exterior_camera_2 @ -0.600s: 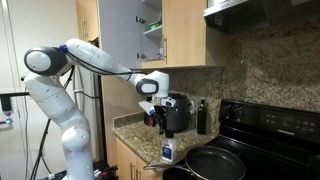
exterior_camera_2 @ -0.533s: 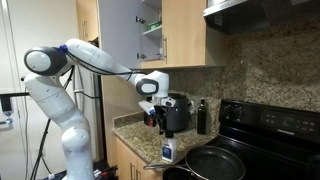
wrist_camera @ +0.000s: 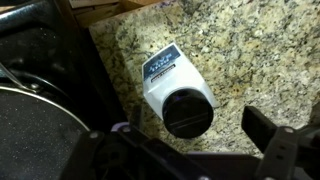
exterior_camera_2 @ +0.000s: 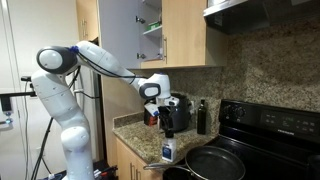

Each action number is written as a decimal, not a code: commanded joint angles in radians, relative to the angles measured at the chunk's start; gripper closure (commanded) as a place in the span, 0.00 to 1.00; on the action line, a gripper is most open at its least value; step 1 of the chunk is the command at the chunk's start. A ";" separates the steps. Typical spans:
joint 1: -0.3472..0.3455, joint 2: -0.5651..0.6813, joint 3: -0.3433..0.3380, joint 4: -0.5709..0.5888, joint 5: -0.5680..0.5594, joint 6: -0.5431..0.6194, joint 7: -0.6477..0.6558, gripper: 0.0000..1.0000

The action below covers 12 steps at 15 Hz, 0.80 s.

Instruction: Move the container from the right to the left then back to the right

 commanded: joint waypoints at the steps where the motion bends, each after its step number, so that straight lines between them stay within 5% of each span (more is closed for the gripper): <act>1: -0.016 0.004 0.016 0.002 0.006 -0.003 -0.005 0.00; 8: 0.009 0.069 0.077 -0.012 0.038 0.127 0.131 0.00; 12: -0.038 0.102 0.173 -0.010 -0.120 0.189 0.405 0.00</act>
